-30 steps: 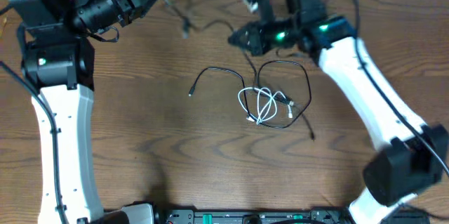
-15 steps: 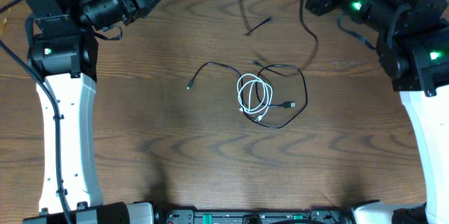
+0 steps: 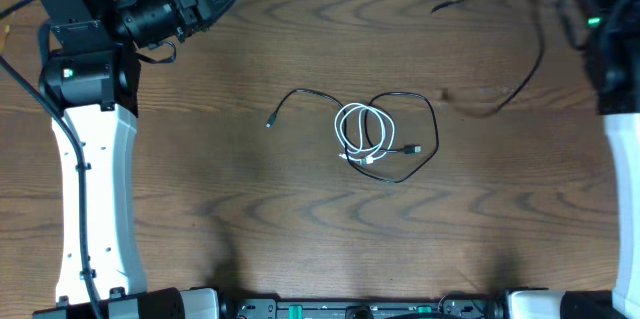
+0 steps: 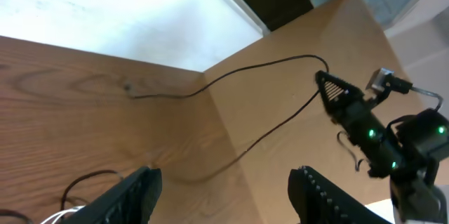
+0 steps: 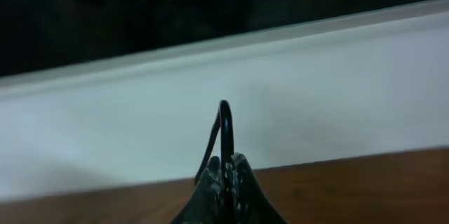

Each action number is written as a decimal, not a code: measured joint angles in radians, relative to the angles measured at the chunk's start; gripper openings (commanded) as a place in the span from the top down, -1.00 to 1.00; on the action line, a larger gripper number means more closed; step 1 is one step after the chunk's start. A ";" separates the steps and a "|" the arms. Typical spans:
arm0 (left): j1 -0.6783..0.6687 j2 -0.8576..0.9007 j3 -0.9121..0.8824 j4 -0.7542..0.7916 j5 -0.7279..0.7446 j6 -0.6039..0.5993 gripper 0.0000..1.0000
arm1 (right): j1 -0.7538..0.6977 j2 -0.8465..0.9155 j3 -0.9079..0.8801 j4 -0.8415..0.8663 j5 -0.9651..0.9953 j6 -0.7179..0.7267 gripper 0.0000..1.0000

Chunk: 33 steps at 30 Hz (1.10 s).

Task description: Untangle cables

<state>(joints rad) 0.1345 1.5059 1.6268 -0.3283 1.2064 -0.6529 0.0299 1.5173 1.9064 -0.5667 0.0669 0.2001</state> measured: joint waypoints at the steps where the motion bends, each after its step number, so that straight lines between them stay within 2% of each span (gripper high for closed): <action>1: -0.003 0.000 0.000 -0.011 0.000 0.018 -0.28 | -0.040 -0.002 0.000 0.000 0.009 0.000 0.98; 6: -0.042 0.000 0.000 -0.103 -0.021 0.107 -0.28 | -0.208 0.002 0.000 -0.004 0.030 0.000 0.98; 11: -0.113 0.008 0.000 -0.215 -0.126 0.188 -0.28 | -0.367 0.048 0.000 0.034 0.039 -0.005 0.98; 20: -0.200 0.071 0.000 -0.233 -0.238 0.241 -0.28 | -0.587 0.266 0.000 0.137 0.039 -0.074 0.98; 21: -0.211 0.078 0.000 -0.234 -0.245 0.243 -0.28 | -0.606 0.292 0.000 0.135 0.039 -0.079 0.90; 22: -0.221 0.085 0.000 -0.236 -0.252 0.247 -0.28 | -0.623 0.315 0.000 0.129 0.038 -0.082 0.67; 24: -0.240 0.097 0.000 -0.242 -0.268 0.250 -0.28 | -0.653 0.357 0.000 0.084 0.021 -0.082 -0.08; 27: -0.271 0.112 0.000 -0.248 -0.297 0.258 -0.28 | -0.685 0.398 0.000 0.003 -0.019 -0.081 -0.94; 28: -0.280 0.116 0.000 -0.248 -0.306 0.261 -0.28 | -0.694 0.407 -0.002 -0.026 -0.037 -0.073 -0.99; 33: -0.316 0.121 0.000 -0.248 -0.345 0.272 -0.28 | -0.708 0.402 -0.005 -0.097 -0.116 -0.018 -0.99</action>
<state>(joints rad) -0.1814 1.6268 1.6272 -0.5766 0.8616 -0.3805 -0.6785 1.9198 1.9015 -0.6632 -0.0486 0.1818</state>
